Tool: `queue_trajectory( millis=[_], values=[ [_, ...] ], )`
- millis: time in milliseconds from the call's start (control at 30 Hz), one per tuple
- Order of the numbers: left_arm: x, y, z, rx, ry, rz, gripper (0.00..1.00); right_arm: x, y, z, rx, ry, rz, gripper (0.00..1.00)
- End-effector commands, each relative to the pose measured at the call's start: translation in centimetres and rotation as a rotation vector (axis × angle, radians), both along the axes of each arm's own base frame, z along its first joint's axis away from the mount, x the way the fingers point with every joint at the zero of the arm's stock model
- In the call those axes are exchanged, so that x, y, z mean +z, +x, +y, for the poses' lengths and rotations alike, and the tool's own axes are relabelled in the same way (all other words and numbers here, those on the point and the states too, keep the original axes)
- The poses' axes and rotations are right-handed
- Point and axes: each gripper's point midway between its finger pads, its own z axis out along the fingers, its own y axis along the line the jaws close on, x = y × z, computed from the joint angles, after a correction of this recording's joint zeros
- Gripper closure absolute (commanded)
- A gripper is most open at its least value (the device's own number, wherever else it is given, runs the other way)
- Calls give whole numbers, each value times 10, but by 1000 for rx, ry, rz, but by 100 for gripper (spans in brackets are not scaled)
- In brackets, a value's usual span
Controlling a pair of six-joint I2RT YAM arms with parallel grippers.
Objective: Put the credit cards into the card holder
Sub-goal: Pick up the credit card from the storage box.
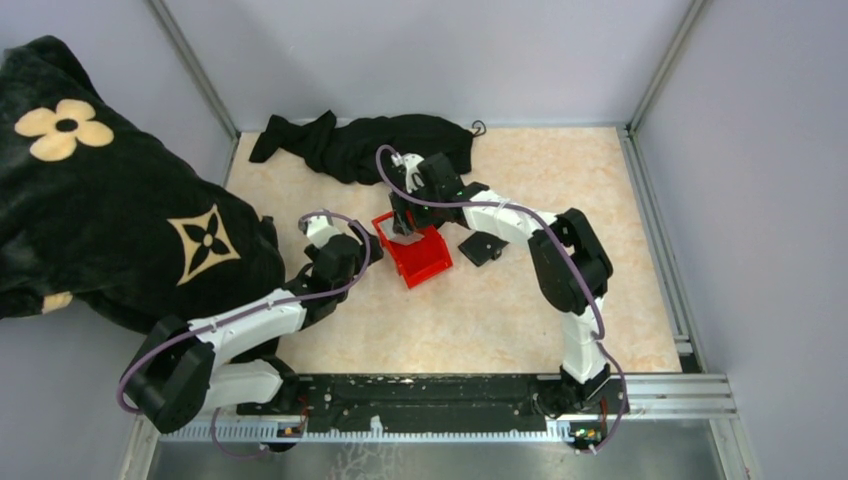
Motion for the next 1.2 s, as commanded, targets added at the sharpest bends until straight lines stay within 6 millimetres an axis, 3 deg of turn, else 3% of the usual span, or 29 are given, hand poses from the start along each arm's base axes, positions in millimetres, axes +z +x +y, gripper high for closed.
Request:
queue_trajectory(
  millis=[0, 167, 433, 900, 1167],
  values=[
    [4, -1, 3, 20, -18, -18, 5, 10, 3, 18, 47, 28, -22, 36],
    [4, -1, 5, 23, -21, -21, 5, 1, 6, 21, 51, 14, -4, 38],
    [0, -1, 7, 27, -17, -18, 5, -4, 3, 25, 66, 22, 25, 51],
    [-8, 2, 1, 14, -15, 4, 5, 32, -6, 31, 77, 74, -9, 56],
    [-9, 2, 0, 13, -23, 9, 5, 40, -13, 35, 89, 88, -5, 65]
  ],
)
